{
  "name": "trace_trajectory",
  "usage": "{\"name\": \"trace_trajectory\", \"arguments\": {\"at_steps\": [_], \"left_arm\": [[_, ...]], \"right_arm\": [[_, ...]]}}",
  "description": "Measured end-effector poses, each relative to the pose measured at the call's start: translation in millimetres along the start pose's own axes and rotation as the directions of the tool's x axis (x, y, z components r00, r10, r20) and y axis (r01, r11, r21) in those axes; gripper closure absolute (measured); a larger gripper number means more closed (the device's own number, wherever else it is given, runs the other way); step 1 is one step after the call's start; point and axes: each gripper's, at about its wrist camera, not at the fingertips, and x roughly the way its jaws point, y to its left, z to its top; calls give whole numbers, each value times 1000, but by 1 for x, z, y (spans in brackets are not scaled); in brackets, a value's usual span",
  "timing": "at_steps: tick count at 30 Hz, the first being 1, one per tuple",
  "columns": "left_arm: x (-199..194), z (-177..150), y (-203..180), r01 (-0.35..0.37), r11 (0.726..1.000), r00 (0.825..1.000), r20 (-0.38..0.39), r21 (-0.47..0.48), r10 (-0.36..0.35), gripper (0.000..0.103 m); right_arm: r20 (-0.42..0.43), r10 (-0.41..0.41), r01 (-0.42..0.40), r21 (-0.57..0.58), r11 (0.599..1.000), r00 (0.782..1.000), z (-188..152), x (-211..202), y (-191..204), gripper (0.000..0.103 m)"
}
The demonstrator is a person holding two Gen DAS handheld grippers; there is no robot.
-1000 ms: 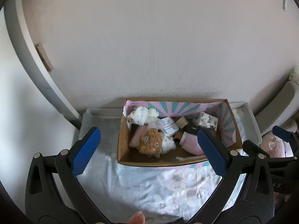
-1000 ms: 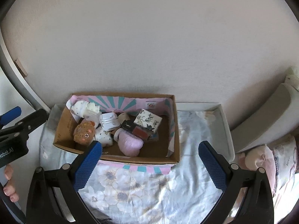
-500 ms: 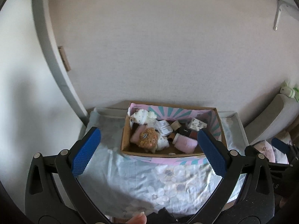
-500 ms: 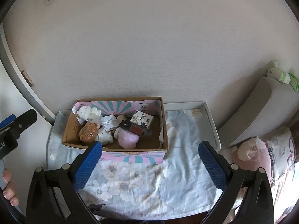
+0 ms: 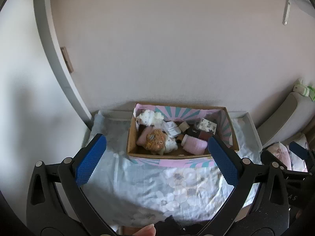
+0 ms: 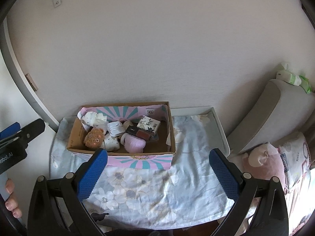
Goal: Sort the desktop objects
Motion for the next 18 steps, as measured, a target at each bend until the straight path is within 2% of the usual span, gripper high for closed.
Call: {"name": "trace_trajectory", "arguments": {"at_steps": [18], "left_arm": [[0, -1, 2, -15, 1000, 1000, 11, -21, 16, 0]], "right_arm": [[4, -1, 1, 2, 1000, 1000, 0, -1, 5, 0]]}}
